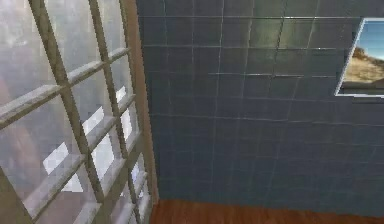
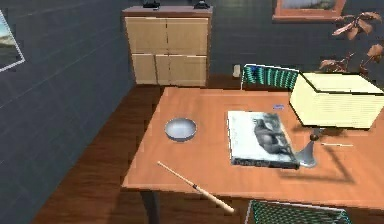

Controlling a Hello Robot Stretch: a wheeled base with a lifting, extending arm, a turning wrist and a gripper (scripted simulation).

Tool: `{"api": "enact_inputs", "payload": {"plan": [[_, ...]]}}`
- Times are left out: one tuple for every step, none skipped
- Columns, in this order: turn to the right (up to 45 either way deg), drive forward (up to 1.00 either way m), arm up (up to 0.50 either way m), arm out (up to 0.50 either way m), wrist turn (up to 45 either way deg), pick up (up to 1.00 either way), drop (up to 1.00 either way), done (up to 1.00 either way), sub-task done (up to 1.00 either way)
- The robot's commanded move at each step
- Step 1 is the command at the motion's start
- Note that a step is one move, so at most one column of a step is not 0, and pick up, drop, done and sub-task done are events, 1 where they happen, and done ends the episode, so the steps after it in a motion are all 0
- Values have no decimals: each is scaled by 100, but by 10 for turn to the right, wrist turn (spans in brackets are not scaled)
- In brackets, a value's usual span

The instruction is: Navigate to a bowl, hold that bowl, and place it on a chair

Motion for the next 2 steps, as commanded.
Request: {"api": "enact_inputs", "payload": {"plan": [[450,0,0,0,0,0,0,0,0],[180,0,0,0,0,0,0,0,0]]}}
